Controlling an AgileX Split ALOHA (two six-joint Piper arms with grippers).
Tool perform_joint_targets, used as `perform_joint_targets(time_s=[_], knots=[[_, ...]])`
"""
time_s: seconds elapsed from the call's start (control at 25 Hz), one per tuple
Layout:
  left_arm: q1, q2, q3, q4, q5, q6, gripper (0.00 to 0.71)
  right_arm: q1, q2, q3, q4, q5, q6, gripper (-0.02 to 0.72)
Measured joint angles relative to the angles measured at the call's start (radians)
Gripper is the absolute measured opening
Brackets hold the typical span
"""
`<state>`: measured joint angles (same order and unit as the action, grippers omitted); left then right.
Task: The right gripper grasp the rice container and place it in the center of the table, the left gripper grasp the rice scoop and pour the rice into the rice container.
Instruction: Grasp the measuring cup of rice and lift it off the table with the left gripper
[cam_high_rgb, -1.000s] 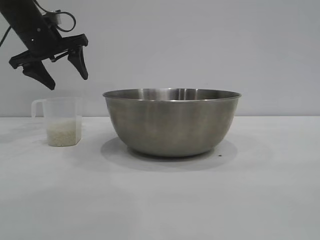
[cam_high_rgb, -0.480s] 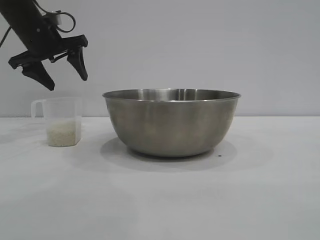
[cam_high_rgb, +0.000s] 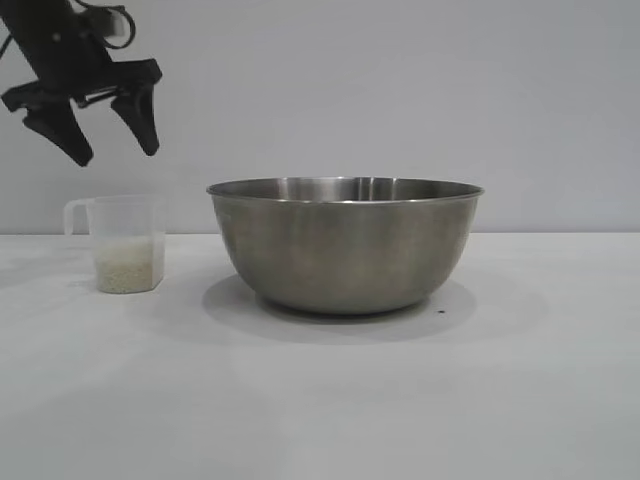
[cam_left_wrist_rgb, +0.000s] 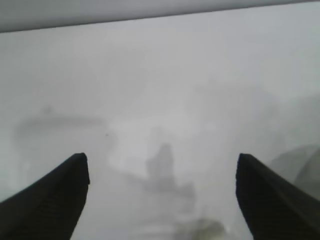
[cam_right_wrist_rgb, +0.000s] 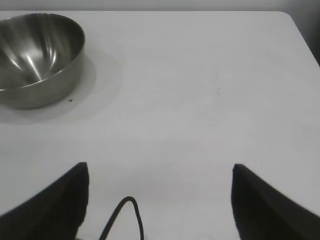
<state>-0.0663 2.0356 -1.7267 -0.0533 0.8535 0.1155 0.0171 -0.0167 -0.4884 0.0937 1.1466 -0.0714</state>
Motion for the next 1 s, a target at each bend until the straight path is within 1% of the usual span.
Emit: perform_joint_targets(time_s=[0.12,0.36,0.72,0.84,1.0], knots=[[0.000,-0.046,0.000,0.047,0.048,-0.052,0.534,0.000,0.000,0.000,0.000,0.000,0.000,0.529],[0.000,-0.147,0.000,0.050,0.117,-0.084,0.534,0.000,0.000,0.000,0.000,0.000,0.000,0.529],[0.000,-0.288,0.000,0.063,0.150,-0.062,0.534,0.000,0.000,0.000,0.000,0.000,0.001,0.529],[0.000,-0.314,0.038,0.064,0.136,-0.048,0.534,0.000,0.000,0.000,0.000,-0.002,0.001,0.529],[0.000,-0.345,0.161,0.064,0.097,-0.043,0.534,0.000,0.000,0.000,0.000,-0.002,0.001,0.529]])
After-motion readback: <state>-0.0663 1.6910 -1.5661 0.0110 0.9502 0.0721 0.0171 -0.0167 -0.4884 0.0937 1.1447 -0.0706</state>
